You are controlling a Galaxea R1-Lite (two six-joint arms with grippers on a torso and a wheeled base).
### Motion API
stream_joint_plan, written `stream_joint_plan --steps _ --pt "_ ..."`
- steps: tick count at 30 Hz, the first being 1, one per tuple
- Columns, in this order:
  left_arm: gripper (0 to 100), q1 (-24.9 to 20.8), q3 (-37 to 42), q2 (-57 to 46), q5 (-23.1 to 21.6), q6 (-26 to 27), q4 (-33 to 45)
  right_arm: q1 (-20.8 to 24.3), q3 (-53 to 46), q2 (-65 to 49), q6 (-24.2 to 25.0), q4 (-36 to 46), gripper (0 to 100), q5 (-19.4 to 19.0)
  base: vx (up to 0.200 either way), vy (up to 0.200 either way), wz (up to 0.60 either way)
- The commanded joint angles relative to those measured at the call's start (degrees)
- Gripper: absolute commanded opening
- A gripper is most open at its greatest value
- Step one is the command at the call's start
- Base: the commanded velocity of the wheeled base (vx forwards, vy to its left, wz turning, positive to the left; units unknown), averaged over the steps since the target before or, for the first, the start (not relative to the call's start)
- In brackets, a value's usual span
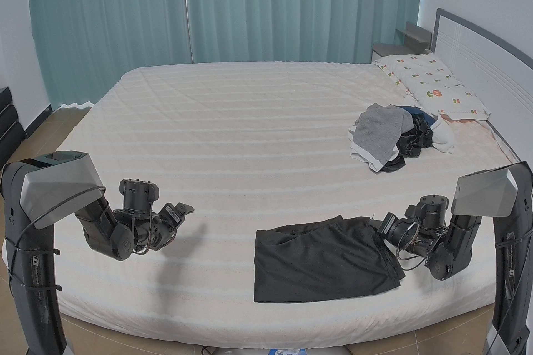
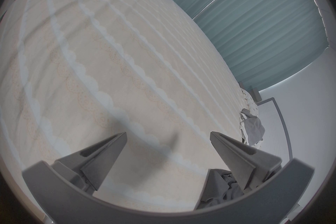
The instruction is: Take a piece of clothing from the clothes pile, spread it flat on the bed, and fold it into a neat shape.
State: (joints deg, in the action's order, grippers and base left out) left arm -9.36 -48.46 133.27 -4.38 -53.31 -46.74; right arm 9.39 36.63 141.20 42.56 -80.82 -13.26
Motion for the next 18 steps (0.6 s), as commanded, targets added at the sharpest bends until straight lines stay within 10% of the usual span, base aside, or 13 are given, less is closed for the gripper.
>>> stream_joint_plan --steps 1,18 --pt "100 -0.04 0.03 0.15 -0.02 0.05 -0.02 -1.04 -0.77 -1.90 0.33 -0.04 0 0.08 0.000 0.000 0.00" --pt "100 -0.39 0.21 0.59 0.42 0.31 -0.37 -4.82 -0.95 -1.72 0.60 3.48 0 0.70 0.000 0.000 0.00"
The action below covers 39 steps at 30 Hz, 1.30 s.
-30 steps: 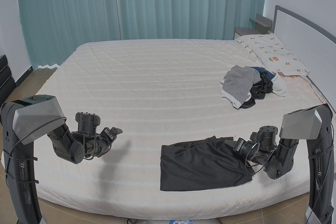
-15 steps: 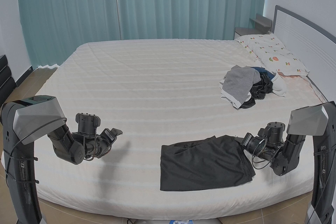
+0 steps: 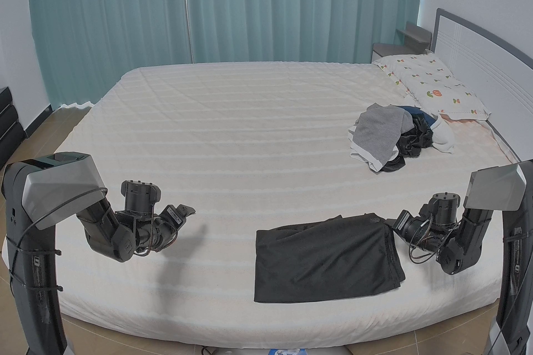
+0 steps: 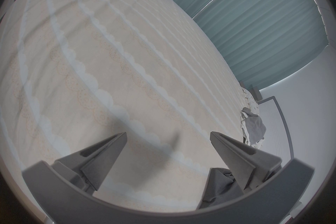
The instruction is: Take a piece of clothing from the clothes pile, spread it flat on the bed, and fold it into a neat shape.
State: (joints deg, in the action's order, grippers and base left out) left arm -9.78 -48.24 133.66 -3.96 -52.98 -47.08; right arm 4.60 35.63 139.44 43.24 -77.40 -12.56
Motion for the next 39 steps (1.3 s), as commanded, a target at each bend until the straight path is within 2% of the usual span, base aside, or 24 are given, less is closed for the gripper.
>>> stream_joint_plan --steps 1,3,4,10,16,22,27,39 --pt "100 0.02 -0.01 0.11 0.09 -0.02 -0.03 -0.03 0.05 0.05 -0.09 0.14 0 -0.01 0.000 0.000 0.00" --pt "100 0.02 -0.01 0.11 0.09 -0.02 -0.03 -0.03 -0.04 -0.04 -0.17 0.14 0 -0.01 0.000 0.000 0.00" --pt "100 0.02 -0.01 0.20 0.09 -0.02 -0.03 -0.03 -0.04 -0.04 -0.17 0.14 100 -0.01 0.000 0.000 0.00" --pt "100 -0.07 -0.28 0.46 0.18 0.07 0.06 -0.03 -2.59 -2.59 -1.40 0.05 100 -0.19 0.000 0.000 0.00" --pt "100 -0.68 -0.19 0.55 0.27 0.60 0.23 0.33 -12.43 -6.81 -5.10 -1.44 100 -1.42 0.000 0.000 0.00" --pt "100 -1.39 -0.72 1.52 2.73 0.69 -0.03 2.35 -16.74 -7.86 -5.80 -1.70 100 -3.44 0.000 0.000 0.00" --pt "100 -1.47 -0.89 1.87 3.17 0.77 -0.12 1.82 -17.35 -5.75 -9.31 -1.79 100 -4.58 -0.120 0.000 0.00" --pt "100 -1.47 -0.89 1.96 3.17 0.77 -0.12 1.91 -18.67 -4.96 -12.30 -1.09 100 -5.64 0.000 0.000 0.00"
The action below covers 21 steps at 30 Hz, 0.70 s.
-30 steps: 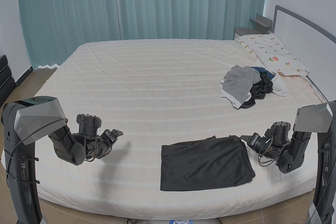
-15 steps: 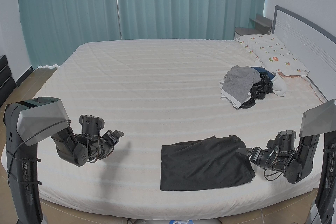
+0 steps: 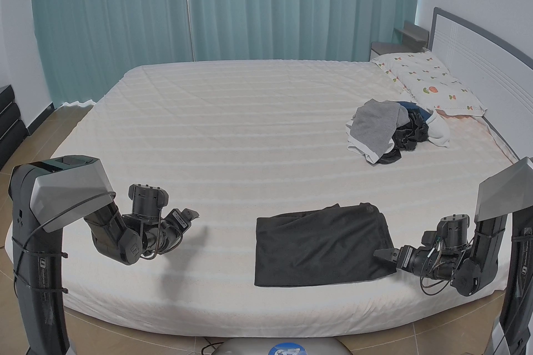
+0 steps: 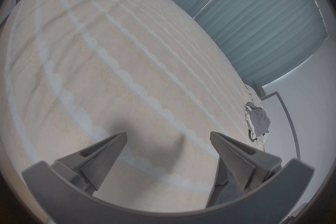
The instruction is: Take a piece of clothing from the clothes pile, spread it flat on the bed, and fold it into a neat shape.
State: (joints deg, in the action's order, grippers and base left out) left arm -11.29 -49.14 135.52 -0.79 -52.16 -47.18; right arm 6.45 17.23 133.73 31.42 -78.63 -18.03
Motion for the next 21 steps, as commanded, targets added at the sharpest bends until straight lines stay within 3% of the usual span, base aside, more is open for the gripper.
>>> stream_joint_plan --steps 1,10,21 --pt "100 0.04 0.01 0.09 0.00 -0.04 -0.02 -0.03 -0.26 0.92 -0.65 0.14 0 -0.16 0.000 0.000 0.00" --pt "100 0.04 0.01 0.18 0.00 -0.04 -0.02 -2.23 -1.58 0.48 -8.65 1.99 0 -0.08 0.000 0.000 0.00" --pt "100 0.04 -0.34 0.18 0.00 -0.13 -0.02 -2.76 -1.93 0.74 -11.73 3.13 0 0.28 0.000 0.000 0.00"
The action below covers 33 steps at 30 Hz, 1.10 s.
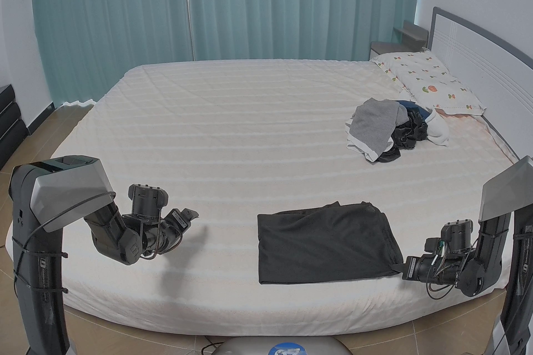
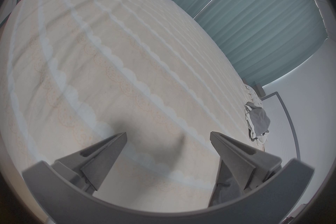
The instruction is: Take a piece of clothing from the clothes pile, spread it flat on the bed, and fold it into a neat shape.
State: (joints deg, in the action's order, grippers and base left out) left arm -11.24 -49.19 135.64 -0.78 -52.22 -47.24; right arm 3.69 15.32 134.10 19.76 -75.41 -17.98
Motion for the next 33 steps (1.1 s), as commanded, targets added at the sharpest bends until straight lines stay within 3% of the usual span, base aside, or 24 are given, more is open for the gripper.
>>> stream_joint_plan --steps 1,3,4,8,14,17,23,33 --pt "100 -0.01 -0.29 0.06 0.08 -0.07 0.04 0.00 0.06 0.46 -0.07 -0.09 0 0.23 0.000 0.000 0.00" --pt "100 -0.01 -0.47 -0.03 0.16 -0.07 0.22 0.09 0.32 0.46 -0.07 -0.17 0 0.23 0.000 0.000 0.00" --pt "100 -0.01 -0.47 -0.03 0.16 -0.07 0.22 0.09 0.32 0.46 -0.07 -0.17 100 0.23 0.000 0.000 0.00" --pt "100 0.08 -1.00 -0.12 2.80 -0.51 -0.05 -0.18 1.29 -1.56 1.16 -2.28 100 -0.30 0.000 0.000 0.00" --pt "100 0.17 -1.79 0.23 3.07 -0.60 0.04 -0.88 7.18 -1.38 9.95 -2.99 100 -0.21 0.133 0.000 0.00" --pt "100 -0.01 -1.79 0.94 3.07 -0.42 -0.05 -0.79 15.70 1.78 14.78 -2.11 100 -0.04 0.133 0.000 0.00" --pt "100 -0.01 -1.88 1.11 3.15 -0.16 0.04 0.44 23.79 9.34 15.48 -1.23 100 0.49 0.000 0.000 0.00" --pt "100 -0.27 -1.88 1.38 3.15 -0.07 0.04 1.14 30.64 12.07 15.40 -1.49 100 1.90 0.000 0.000 0.00"
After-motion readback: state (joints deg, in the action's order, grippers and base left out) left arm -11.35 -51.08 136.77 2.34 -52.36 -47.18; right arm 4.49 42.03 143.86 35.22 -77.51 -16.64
